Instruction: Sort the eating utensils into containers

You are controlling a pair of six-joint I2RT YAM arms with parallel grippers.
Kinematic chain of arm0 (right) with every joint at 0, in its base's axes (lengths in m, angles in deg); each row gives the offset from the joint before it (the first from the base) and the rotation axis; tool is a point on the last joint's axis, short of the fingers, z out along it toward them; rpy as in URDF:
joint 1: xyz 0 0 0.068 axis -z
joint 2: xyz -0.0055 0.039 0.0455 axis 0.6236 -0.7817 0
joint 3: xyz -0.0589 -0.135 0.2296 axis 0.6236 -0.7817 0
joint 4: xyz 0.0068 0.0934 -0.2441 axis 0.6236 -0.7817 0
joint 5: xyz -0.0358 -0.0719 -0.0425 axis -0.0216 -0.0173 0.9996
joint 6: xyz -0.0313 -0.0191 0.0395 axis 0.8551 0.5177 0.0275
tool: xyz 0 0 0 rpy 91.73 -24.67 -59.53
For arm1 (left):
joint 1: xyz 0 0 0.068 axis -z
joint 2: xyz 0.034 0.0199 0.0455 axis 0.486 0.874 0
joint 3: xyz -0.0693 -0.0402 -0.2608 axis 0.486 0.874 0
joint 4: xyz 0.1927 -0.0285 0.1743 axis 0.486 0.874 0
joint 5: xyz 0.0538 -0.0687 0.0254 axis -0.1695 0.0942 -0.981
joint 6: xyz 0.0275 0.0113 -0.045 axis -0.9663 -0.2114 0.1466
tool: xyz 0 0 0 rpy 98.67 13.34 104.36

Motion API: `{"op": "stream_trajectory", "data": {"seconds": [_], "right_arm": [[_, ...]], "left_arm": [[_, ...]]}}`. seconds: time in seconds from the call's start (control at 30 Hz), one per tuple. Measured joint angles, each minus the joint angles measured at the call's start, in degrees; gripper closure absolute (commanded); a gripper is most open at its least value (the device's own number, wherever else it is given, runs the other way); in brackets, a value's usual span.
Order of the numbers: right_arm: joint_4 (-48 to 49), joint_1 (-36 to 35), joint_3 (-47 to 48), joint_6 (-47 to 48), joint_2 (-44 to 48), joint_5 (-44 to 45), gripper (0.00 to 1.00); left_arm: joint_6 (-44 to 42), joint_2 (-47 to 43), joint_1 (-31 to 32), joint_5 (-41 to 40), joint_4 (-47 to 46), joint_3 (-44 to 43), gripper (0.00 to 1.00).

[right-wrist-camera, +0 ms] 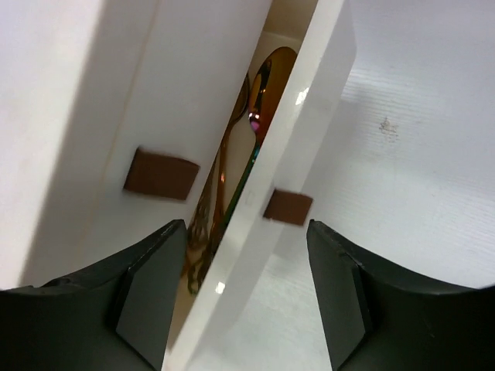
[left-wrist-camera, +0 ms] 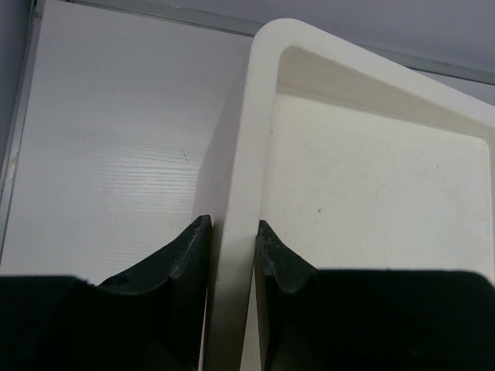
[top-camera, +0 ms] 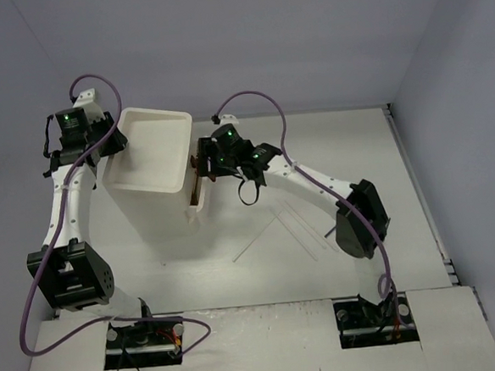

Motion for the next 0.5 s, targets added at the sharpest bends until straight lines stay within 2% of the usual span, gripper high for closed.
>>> {"op": "stream_trajectory", "data": {"seconds": [0.2,0.3,0.5], "right_arm": [[2.2,6.1,-9.0,12.3,12.8,-14.5,0.37],[3.3,9.8,-11.9,19.7,16.3,-20.0,0.36],[4.3,12.2,-14.7,34.3,12.5,-30.5,0.35]], "left_arm": [[-1.5,0.5,-0.2,0.9,1.3,-1.1,1.0],[-2.2,0.7,-0.3,1.1,1.8,-1.5,1.0],[-3.1,1.2,-0.3,1.1,3.4,-2.6,1.0]]}}
